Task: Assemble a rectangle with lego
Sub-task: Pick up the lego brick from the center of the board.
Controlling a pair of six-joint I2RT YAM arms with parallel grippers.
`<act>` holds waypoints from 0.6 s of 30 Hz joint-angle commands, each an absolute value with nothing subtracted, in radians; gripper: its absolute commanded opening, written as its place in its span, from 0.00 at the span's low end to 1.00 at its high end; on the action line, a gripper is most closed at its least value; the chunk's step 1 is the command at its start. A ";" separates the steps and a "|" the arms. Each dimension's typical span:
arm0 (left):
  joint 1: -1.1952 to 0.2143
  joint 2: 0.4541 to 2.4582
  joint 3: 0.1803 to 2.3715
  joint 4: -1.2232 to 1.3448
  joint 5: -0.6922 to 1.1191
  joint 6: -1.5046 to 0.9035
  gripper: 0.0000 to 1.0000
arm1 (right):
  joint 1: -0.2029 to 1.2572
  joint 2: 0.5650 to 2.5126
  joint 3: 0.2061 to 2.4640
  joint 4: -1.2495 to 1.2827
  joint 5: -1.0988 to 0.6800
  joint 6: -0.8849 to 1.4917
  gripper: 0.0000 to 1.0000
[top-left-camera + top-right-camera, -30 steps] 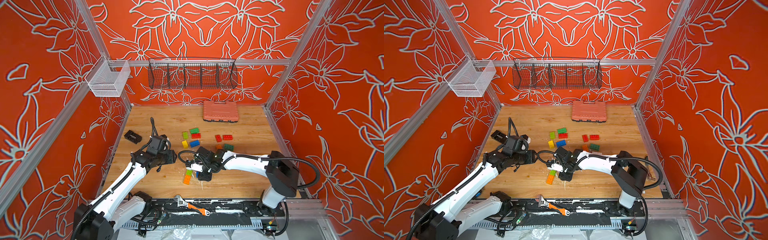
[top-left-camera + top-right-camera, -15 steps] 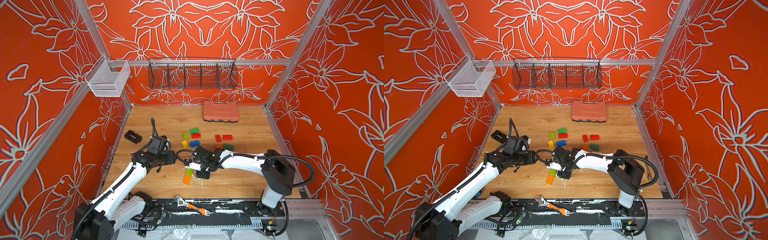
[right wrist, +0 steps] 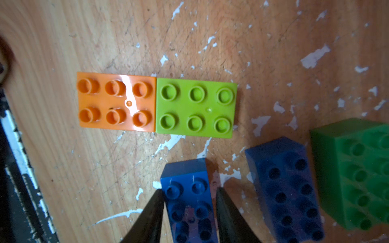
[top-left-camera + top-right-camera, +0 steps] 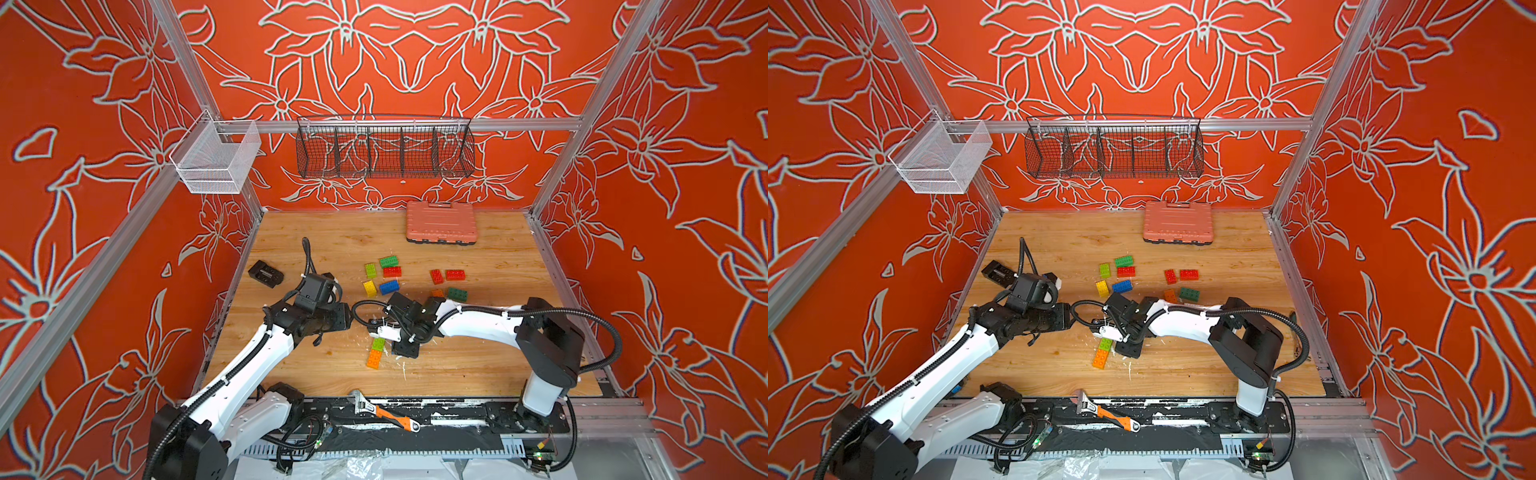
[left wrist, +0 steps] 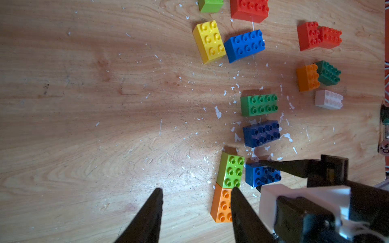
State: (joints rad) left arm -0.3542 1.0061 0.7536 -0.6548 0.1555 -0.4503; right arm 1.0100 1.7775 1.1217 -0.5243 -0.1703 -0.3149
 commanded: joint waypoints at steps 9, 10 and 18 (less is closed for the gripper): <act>-0.350 0.997 0.738 -0.667 0.152 -0.463 0.51 | 1.016 1.811 1.163 -0.552 -0.160 -0.338 0.39; -0.351 0.999 0.738 -0.667 0.152 -0.462 0.51 | 1.015 1.813 1.164 -0.554 -0.158 -0.336 0.40; -0.351 1.015 0.736 -0.667 0.149 -0.461 0.52 | 1.016 1.815 1.166 -0.549 -0.163 -0.327 0.39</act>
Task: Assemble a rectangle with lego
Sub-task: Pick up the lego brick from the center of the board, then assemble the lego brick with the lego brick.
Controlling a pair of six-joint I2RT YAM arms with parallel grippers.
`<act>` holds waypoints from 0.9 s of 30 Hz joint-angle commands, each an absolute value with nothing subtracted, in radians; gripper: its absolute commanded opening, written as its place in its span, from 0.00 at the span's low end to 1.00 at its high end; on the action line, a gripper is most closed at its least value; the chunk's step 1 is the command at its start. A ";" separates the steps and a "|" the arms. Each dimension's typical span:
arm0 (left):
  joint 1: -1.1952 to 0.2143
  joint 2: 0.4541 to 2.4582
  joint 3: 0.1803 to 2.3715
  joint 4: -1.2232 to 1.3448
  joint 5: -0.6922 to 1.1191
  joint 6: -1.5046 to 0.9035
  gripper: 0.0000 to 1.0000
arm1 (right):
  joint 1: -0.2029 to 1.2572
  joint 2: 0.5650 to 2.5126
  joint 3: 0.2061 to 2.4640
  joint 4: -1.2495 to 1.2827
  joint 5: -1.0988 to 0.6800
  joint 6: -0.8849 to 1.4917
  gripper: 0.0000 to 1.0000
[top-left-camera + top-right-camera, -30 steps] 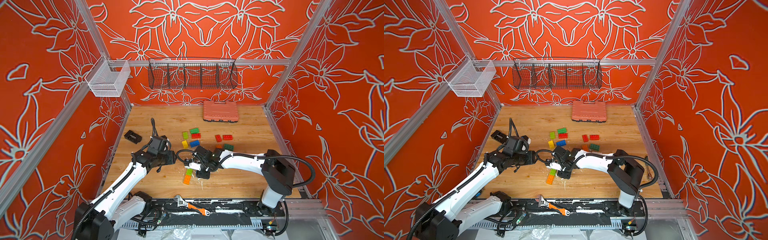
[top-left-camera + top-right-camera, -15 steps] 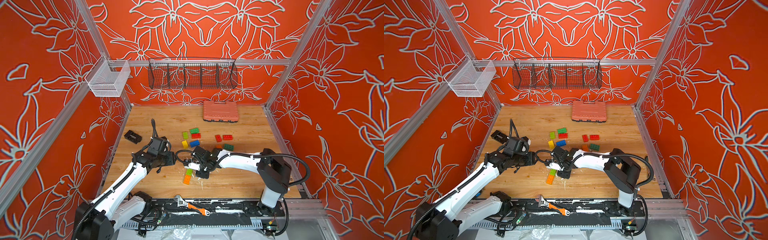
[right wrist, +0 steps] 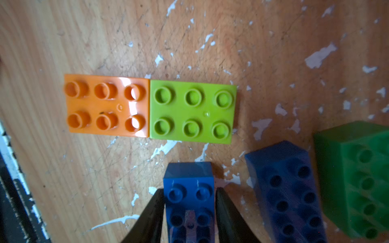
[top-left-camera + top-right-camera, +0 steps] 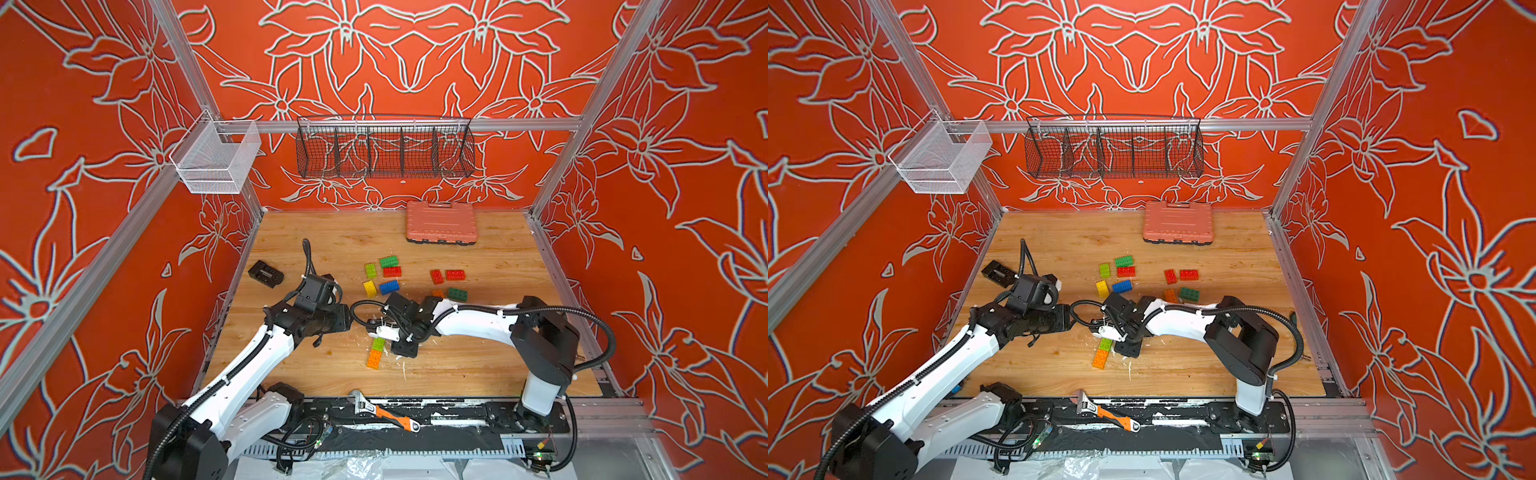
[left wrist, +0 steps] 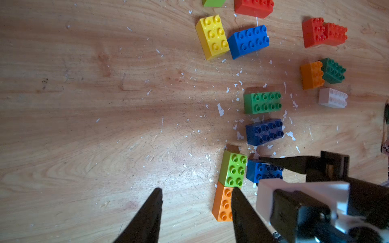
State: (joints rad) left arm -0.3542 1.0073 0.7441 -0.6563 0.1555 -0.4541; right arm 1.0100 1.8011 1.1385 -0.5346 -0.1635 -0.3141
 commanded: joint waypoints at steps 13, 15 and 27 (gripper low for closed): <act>-0.336 1.053 0.744 -0.713 0.026 -0.524 0.51 | 1.031 1.731 1.208 -0.622 -0.209 -0.240 0.20; -0.302 1.073 0.741 -0.701 0.047 -0.544 0.51 | 1.038 1.733 1.243 -0.665 -0.204 -0.220 0.19; -0.066 1.167 0.761 -0.626 0.245 -0.571 0.51 | 1.077 1.836 1.415 -0.793 -0.198 -0.152 0.17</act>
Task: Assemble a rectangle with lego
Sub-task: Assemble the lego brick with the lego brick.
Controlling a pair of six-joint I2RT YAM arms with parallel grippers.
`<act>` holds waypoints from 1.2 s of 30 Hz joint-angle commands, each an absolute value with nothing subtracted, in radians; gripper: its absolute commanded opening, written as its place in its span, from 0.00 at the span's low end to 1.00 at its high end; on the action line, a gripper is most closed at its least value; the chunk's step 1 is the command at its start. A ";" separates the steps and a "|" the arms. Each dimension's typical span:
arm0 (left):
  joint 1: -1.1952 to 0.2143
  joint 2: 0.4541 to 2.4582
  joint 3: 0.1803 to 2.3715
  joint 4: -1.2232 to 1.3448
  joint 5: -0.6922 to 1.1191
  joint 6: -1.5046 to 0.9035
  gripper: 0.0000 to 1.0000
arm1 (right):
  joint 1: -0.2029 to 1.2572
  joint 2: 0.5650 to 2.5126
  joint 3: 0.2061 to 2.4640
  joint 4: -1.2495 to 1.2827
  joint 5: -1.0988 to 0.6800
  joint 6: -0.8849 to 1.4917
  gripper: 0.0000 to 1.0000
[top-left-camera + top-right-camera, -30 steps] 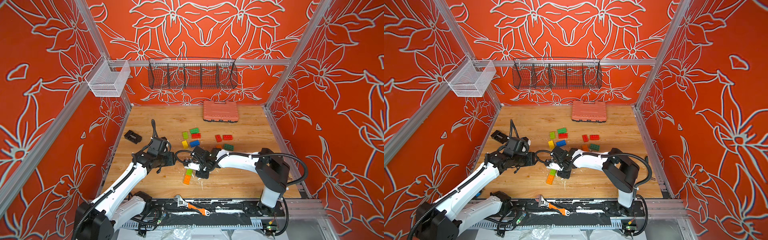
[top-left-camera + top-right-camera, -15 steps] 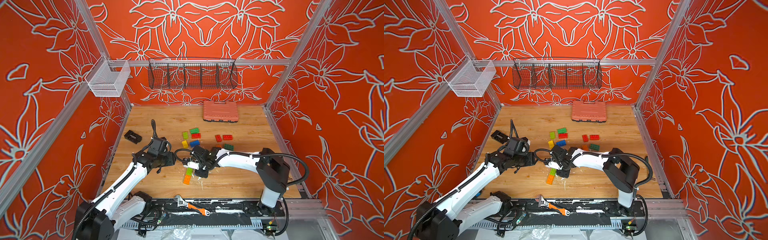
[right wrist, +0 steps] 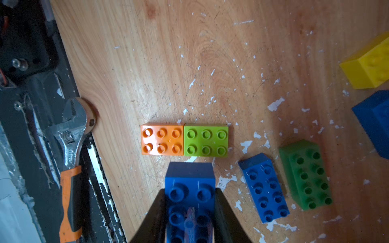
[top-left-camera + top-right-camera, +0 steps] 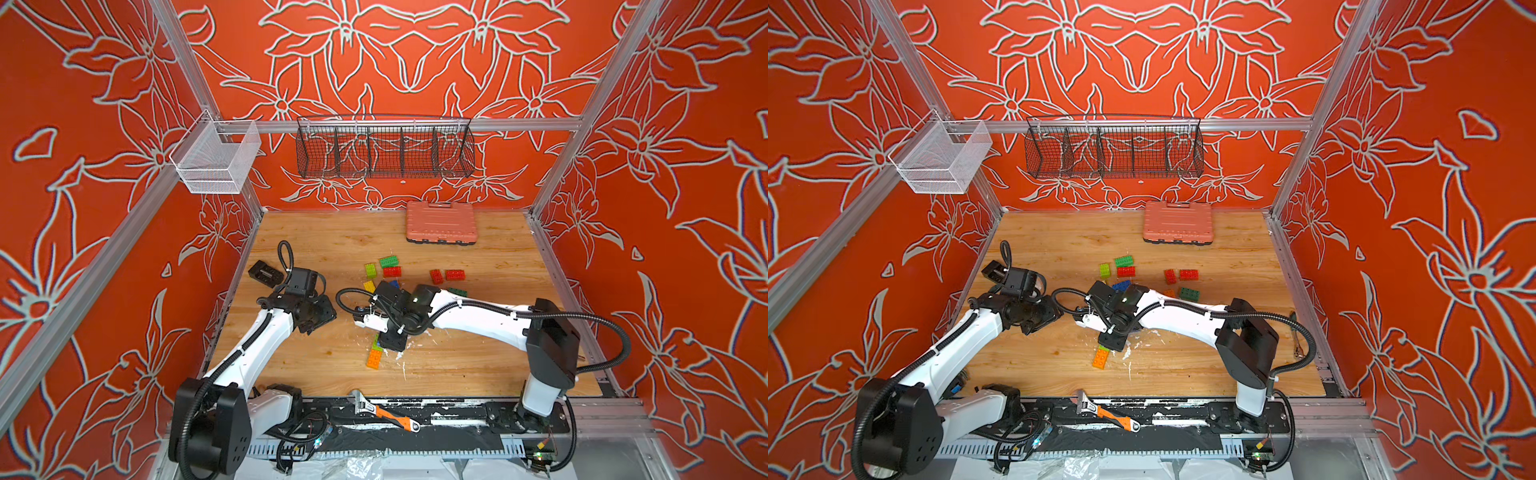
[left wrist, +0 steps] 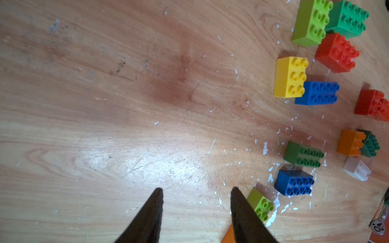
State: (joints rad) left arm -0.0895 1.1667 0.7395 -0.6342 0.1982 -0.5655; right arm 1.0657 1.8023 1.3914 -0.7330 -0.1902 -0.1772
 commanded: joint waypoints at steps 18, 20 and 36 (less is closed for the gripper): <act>-0.039 1.072 0.707 -0.661 0.214 -0.538 0.51 | 1.120 1.932 1.491 -0.802 -0.139 -0.143 0.16; -0.038 1.072 0.705 -0.658 0.218 -0.540 0.51 | 1.120 1.938 1.494 -0.802 -0.130 -0.139 0.16; -0.037 1.060 0.687 -0.655 0.235 -0.534 0.51 | 1.120 1.961 1.500 -0.772 -0.123 -0.141 0.16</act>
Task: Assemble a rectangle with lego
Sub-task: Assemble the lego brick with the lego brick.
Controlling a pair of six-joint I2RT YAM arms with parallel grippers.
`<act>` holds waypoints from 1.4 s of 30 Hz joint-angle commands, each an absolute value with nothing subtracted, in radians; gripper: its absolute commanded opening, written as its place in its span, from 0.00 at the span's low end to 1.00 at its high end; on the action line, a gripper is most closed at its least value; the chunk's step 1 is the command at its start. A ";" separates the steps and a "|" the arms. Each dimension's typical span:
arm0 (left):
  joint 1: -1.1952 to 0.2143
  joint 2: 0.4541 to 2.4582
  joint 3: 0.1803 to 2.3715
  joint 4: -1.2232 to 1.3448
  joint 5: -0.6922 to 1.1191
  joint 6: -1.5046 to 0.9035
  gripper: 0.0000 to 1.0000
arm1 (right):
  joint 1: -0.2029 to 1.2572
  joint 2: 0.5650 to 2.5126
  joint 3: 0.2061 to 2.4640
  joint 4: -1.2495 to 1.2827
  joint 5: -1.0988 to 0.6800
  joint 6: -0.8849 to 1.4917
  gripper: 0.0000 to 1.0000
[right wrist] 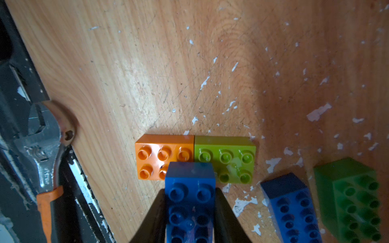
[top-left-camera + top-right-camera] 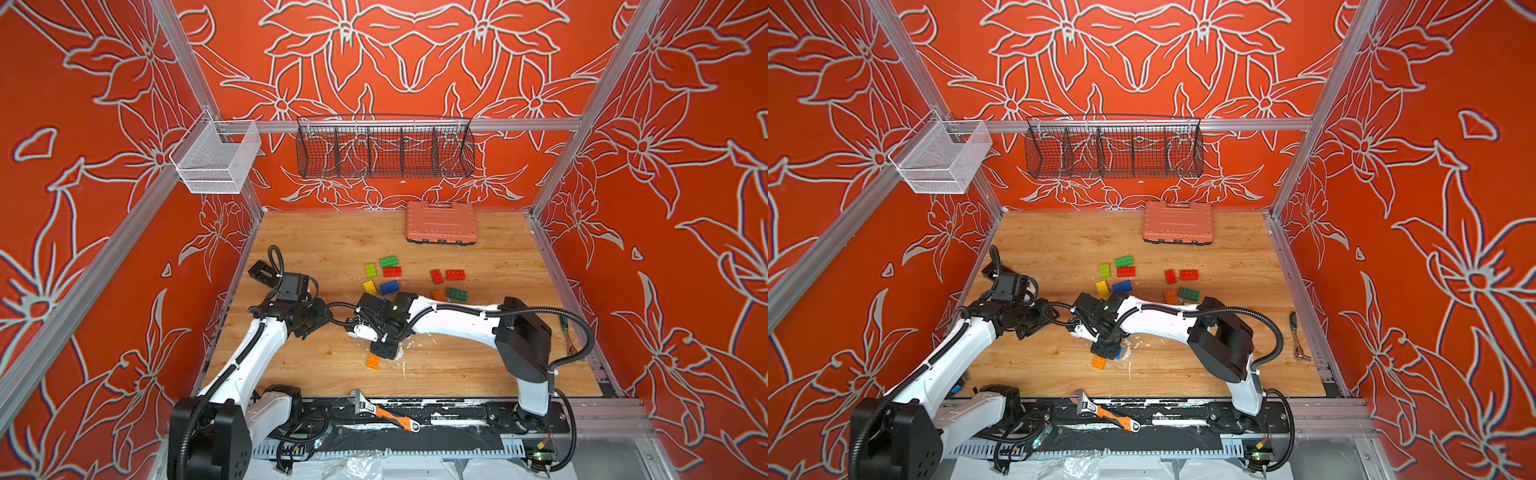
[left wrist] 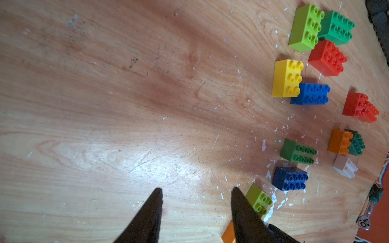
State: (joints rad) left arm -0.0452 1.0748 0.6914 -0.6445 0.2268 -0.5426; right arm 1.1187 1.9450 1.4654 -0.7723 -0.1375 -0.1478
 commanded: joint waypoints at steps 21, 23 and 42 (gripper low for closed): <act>-0.037 1.068 0.690 -0.659 0.241 -0.528 0.52 | 1.115 1.988 1.503 -0.762 -0.122 -0.143 0.15; -0.037 1.068 0.692 -0.660 0.242 -0.527 0.52 | 1.112 1.990 1.504 -0.763 -0.121 -0.143 0.15; -0.037 1.086 0.706 -0.658 0.253 -0.532 0.52 | 1.097 2.013 1.493 -0.791 -0.177 -0.179 0.11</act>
State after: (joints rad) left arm -0.0448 1.0782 0.6918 -0.6445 0.2443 -0.5385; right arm 1.1049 1.9789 1.4879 -0.7555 -0.1467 -0.1570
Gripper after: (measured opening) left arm 0.522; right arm 0.329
